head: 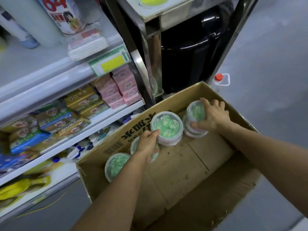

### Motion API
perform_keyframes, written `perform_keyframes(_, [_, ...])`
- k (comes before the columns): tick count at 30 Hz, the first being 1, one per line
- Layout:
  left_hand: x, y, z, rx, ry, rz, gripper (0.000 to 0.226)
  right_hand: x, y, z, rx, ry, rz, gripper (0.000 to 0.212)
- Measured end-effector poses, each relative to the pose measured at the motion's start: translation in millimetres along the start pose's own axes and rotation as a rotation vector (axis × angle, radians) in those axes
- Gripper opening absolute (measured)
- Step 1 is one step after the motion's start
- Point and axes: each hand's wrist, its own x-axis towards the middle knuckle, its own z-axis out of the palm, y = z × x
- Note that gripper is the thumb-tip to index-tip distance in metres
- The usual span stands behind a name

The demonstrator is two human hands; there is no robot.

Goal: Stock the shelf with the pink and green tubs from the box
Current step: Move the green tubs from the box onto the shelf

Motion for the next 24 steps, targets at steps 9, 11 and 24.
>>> perform_keyframes(9, [-95.2, 16.1, -66.7, -0.178, 0.08, 0.095, 0.02, -64.0, -35.4, -85.9, 0.663, -0.33, -0.029, 0.058])
perform_keyframes(11, [-122.5, 25.3, -85.6, -0.221, 0.107, 0.119, 0.019, -82.9, -51.7, -110.9, 0.666, -0.354, -0.124, 0.055])
perform_keyframes(24, [-297.5, 103.0, -223.4, -0.342, 0.302, 0.45, 0.018, -183.5, -222.3, -270.5, 0.538, -0.289, -0.609, 0.071])
